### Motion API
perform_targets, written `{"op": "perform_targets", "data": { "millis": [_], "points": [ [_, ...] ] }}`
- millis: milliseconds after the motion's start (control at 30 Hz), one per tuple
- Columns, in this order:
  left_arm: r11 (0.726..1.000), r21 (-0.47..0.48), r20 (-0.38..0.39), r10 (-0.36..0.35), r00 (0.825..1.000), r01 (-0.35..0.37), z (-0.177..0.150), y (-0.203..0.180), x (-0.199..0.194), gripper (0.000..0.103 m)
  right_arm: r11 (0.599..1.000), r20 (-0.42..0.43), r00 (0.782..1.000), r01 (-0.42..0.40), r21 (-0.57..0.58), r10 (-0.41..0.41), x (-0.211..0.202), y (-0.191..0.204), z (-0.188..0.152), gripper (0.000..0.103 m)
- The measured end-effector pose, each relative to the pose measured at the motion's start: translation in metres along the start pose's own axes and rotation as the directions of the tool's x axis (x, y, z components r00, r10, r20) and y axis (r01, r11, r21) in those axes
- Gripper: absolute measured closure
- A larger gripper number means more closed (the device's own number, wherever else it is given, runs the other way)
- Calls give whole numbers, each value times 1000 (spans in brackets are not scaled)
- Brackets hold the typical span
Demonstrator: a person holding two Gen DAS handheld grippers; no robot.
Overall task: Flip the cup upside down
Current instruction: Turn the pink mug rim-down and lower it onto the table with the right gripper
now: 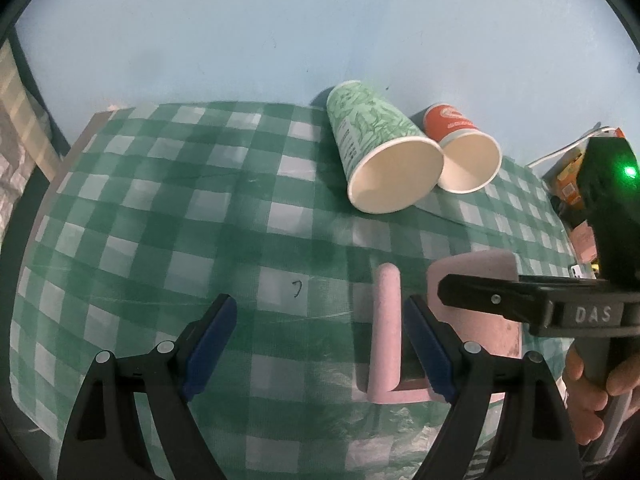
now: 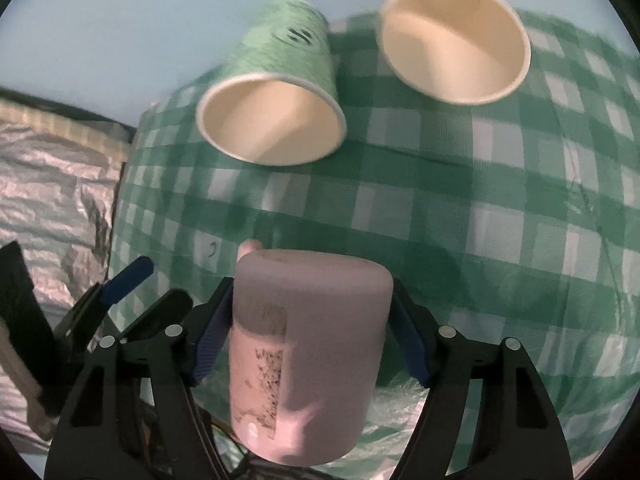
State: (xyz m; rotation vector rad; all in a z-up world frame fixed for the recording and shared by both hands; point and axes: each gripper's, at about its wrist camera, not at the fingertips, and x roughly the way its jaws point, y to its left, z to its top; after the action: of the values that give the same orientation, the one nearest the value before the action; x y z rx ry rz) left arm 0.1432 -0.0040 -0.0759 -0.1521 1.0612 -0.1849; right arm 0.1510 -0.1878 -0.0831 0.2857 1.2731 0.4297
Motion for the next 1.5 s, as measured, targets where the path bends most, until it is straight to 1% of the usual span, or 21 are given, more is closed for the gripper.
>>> {"op": "perform_targets", "data": {
  "millis": [167,233,300,400,467,533,667,800,900,1000,1067,1133,1233,1400,1500],
  "points": [
    [1000,-30,46,9,999,-8,-6,4,-11,17,994,128,991,46,-98,-33,-20,13,-14,30],
    [999,-39,68,11,998,-8,-9,4,-17,17,988,185,982,72,-136,-46,-27,18,-20,31],
    [999,-37,87,20,996,-17,-13,2,-22,17,979,252,966,101,-178,-54,-35,25,-29,31],
    [1000,-18,114,22,993,-21,-19,-2,-31,15,966,317,947,134,-221,-59,-40,32,-37,31],
    [999,3,140,43,989,-44,-24,-7,-37,15,954,365,928,169,-247,-70,-44,37,-41,31],
    [999,12,162,50,986,-52,-27,-10,-43,15,938,420,903,222,-265,-95,-48,43,-45,31],
    [999,0,184,42,982,-42,-32,-8,-49,15,906,523,842,315,-284,-128,-54,52,-51,31],
    [998,-14,206,60,977,-59,-33,-7,-50,15,880,595,790,380,-284,-148,-59,57,-57,31],
    [998,-29,211,66,975,-62,-32,-5,-49,15,863,636,755,417,-283,-156,-61,61,-61,31],
    [997,-44,214,64,975,-55,-30,-2,-46,15,862,657,737,426,-274,-156,-63,62,-62,31],
    [998,-50,206,54,977,-45,-30,0,-43,15,861,661,733,431,-270,-159,-63,62,-61,31],
    [997,-63,199,61,978,-50,-30,2,-38,15,863,663,732,427,-269,-156,-62,62,-61,31],
    [996,-79,188,59,980,-45,-30,6,-33,15,864,677,719,432,-259,-157,-62,62,-62,31],
    [995,-83,192,71,979,-56,-29,6,-31,15,849,715,678,469,-244,-168,-60,65,-65,31],
    [995,-82,195,76,978,-60,-28,7,-31,15,839,731,660,488,-239,-176,-56,67,-66,31]
  ]
}}
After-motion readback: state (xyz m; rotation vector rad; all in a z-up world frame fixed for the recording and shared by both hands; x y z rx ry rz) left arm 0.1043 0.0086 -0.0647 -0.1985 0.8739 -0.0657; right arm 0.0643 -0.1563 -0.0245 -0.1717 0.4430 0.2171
